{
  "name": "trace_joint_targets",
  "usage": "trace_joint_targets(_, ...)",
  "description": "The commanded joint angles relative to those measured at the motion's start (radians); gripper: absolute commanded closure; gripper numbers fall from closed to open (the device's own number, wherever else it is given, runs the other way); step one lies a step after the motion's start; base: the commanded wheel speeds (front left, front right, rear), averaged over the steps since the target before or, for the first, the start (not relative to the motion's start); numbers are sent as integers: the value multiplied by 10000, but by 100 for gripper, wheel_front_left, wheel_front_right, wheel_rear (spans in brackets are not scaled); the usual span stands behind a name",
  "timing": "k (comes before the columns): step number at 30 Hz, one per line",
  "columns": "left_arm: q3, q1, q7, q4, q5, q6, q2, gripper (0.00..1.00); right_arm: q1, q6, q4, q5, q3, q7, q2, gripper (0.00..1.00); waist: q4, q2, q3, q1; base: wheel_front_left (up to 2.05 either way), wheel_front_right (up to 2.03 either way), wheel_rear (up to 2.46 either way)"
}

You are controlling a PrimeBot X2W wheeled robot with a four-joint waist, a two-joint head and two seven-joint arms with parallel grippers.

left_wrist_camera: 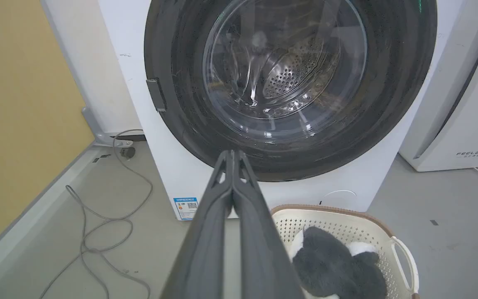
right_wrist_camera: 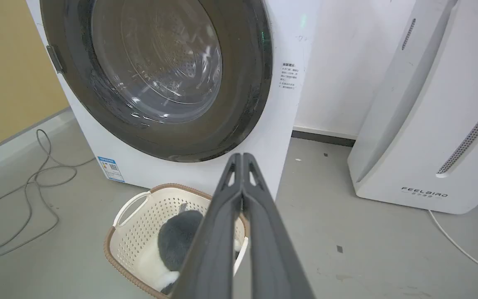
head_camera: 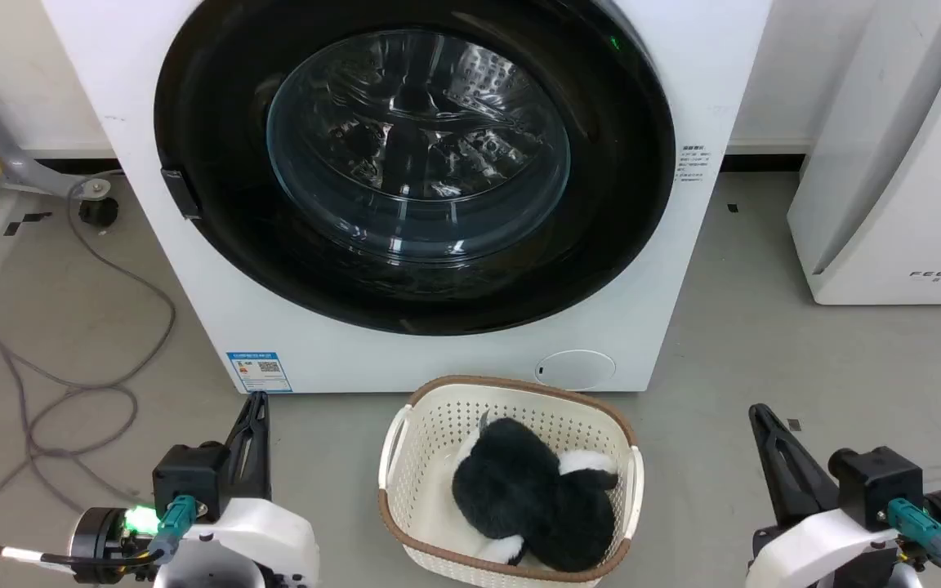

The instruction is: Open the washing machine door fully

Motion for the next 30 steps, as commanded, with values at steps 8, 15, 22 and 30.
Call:
trace_joint_targets(8,-9,145,1,-43,28,28,1,100,-116,8,-37,-78,3,5,9,100,1,0,0,0,0,0,0)
trace_joint_targets(15,-9,145,1,-43,28,28,1,100,-116,8,-37,-78,3,5,9,100,1,0,0,0,0,0,0)
trace_joint_targets(22,-9,145,1,-43,28,28,1,100,-116,8,-37,-78,3,5,9,100,1,0,0,0,0,0,0)
trace_joint_targets(30,-9,145,1,-43,28,28,1,100,-116,8,-37,-78,3,5,9,100,1,0,0,0,0,0,0)
